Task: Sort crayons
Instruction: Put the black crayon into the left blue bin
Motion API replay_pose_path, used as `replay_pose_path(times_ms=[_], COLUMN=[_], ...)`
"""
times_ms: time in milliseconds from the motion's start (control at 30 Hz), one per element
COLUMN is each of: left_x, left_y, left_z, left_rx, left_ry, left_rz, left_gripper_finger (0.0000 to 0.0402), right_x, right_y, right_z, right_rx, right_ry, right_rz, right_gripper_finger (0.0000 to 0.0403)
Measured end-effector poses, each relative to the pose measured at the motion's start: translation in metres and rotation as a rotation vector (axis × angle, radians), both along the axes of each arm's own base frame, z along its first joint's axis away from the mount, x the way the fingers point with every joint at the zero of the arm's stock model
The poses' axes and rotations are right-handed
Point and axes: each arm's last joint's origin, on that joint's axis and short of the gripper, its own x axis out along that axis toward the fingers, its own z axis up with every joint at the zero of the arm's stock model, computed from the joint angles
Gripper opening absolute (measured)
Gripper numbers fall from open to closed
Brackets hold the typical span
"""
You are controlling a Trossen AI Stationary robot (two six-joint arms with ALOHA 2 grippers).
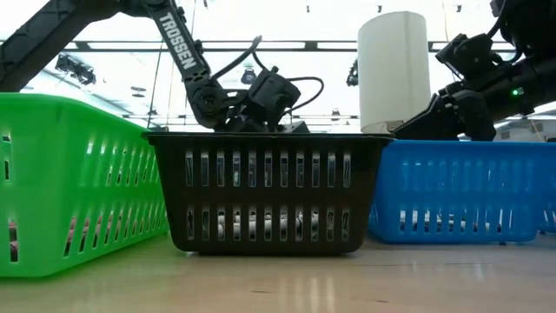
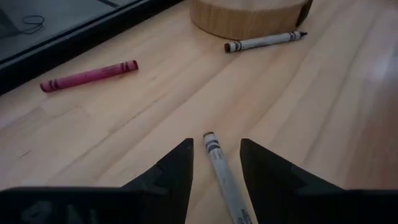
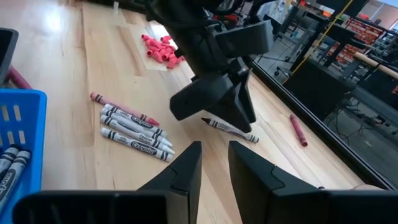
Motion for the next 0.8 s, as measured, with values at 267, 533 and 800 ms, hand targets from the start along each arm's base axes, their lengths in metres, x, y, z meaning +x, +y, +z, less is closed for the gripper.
replay_pose_path(times_ms=[267,533,800], left_x=[-0.005,-0.006,-0.007], left_y=[-0.003,-0.012,-0.018], left_z=[-0.010,-0.012,-0.015], left_rx=[-0.067,-0.034,-0.012], left_ry=[0.105,0.197,0.261], left_rz=[-0.012,-0.063,-0.146], left_gripper_finger=[0.0142,0.0141,0.0063], right_x=[0.000,0.000,0.000], right_y=[0.000,0.000,0.000], right_z=[0.000,0.000,0.000], right_rx=[0.000,0.002,0.002], right_ry=[0.000,-0.001,-0.001], right_rz=[0.000,0.000,0.000], right_gripper_finger=[0.0089,0.0089,0.0089])
